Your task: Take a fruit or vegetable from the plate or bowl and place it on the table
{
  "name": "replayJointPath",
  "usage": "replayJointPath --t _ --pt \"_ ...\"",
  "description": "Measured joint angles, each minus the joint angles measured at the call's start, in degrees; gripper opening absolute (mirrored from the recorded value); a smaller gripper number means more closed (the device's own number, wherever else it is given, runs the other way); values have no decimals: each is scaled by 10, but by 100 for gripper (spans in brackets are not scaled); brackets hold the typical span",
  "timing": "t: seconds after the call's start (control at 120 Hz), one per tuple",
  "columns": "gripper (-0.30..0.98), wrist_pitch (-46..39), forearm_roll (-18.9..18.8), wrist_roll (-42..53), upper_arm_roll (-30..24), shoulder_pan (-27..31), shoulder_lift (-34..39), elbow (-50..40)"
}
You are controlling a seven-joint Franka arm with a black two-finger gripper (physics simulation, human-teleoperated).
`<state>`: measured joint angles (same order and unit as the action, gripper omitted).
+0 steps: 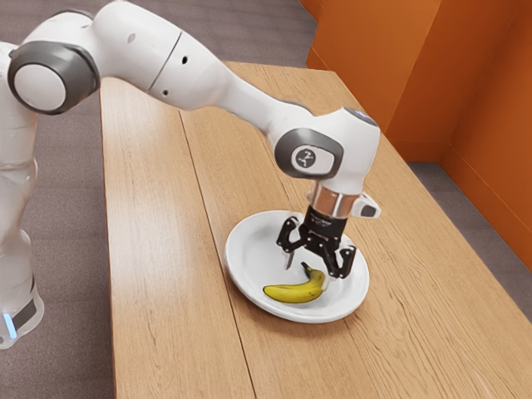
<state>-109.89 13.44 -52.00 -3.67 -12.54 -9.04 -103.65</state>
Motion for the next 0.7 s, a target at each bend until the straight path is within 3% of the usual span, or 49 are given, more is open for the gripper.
replayJointPath --t 0.575,0.7 --pt "61 -26 -1 -15 8 -11 -20 0" --pt "54 -27 -1 -17 14 -15 -22 -1"
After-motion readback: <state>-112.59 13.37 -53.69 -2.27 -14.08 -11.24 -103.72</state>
